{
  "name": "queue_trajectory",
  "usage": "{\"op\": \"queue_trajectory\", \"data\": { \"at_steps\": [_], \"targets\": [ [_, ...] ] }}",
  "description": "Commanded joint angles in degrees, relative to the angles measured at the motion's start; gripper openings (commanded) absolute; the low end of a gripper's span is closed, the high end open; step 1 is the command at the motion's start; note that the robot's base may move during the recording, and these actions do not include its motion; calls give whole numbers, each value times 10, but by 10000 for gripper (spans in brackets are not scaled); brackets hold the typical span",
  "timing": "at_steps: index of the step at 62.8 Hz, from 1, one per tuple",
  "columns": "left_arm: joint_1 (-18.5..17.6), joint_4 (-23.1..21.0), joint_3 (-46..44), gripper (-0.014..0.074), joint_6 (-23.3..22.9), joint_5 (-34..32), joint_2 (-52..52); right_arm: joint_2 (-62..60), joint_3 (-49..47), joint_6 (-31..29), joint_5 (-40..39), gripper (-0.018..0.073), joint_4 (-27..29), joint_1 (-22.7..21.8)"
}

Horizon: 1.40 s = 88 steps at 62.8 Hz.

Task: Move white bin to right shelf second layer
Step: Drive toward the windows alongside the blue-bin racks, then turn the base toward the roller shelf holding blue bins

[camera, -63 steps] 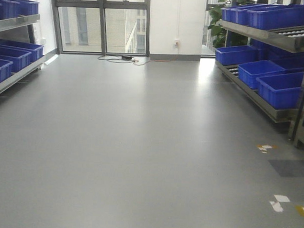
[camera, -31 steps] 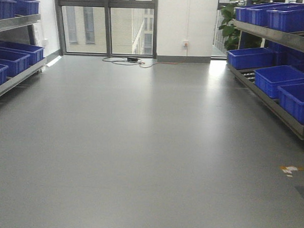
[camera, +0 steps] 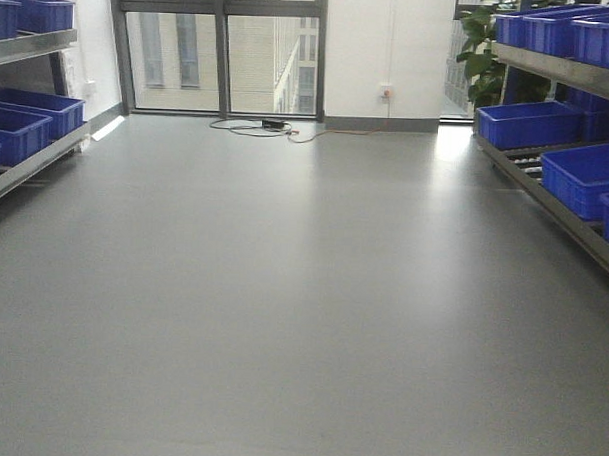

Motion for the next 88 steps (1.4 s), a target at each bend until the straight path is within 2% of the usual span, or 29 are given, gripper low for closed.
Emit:
{"op": "queue_trajectory", "data": {
  "at_steps": [1, 88],
  "targets": [
    [-4, -3, 16, 85, -3, -47, -9, 2, -17, -2, -47, 49, 2, -4],
    [-4, -3, 16, 85, -3, -47, -9, 2, -17, -2, -47, 49, 2, -4]
  ]
}}
